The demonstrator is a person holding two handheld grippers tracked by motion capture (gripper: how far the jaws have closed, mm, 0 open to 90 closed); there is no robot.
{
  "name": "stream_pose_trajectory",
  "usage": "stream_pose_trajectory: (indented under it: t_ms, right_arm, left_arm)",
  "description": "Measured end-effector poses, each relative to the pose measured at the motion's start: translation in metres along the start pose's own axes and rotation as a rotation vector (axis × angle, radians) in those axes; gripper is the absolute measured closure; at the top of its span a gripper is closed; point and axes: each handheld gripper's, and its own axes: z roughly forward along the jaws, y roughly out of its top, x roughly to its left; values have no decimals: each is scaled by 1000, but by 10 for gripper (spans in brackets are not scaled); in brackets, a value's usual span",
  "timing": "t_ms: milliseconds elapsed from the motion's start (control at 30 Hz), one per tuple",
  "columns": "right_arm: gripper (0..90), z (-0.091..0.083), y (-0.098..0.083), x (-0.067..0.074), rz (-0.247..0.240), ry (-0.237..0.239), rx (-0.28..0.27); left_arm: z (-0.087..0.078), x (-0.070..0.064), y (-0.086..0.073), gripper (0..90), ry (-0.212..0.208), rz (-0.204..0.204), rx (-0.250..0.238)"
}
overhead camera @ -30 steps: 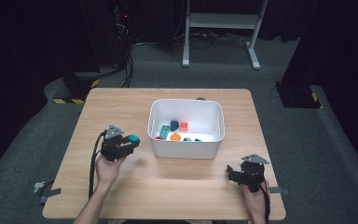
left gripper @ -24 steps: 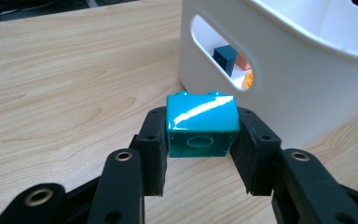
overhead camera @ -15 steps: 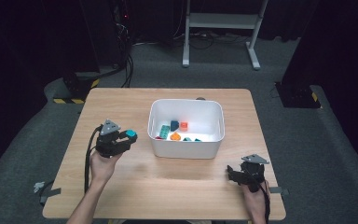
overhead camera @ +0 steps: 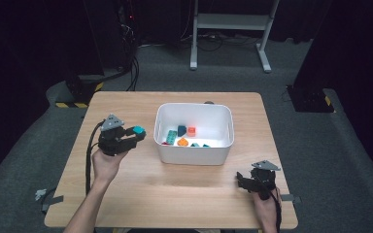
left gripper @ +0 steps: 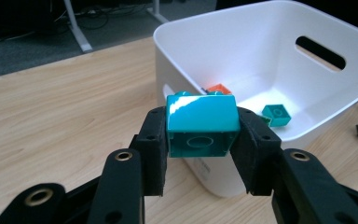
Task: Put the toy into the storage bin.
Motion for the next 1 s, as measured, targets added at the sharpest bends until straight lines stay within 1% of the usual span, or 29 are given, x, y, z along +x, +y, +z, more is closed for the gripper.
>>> stream_pose_trajectory:
  t_ms: [67,200,333,367,433,533,600,767,900,1000]
  right_arm:
    - [138,0,0,0,0,0,0]
    - [138,0,0,0,-1,0,0]
    - [138,0,0,0,0,0,0]
    - [138,0,0,0,0,0,0]
    - [138,0,0,0,0,0,0]
    - [138,0,0,0,0,0,0]
    - [138,0,0,0,-1,0,0]
    - [138,0,0,0,0,0,0]
    - [138,0,0,0,0,0,0]
    - [138,0,0,0,0,0,0]
  left_arm:
    - [0,-1,5,584,-6,5,-4]
    - [2,-3,15,584,-39,1,-8]
    - [2,-5,22,584,-58,7,-14]
    - [2,-6,24,584,-68,0,-21]
    - [4,-8,27,584,-79,1,-25]
    - [7,-10,31,584,-89,7,-22]
    - [9,-13,33,584,-104,7,-22]
    - [15,-19,39,584,-119,19,-22]
    - [24,-25,45,584,-136,36,-9]
    - [31,-29,48,583,-143,39,0]
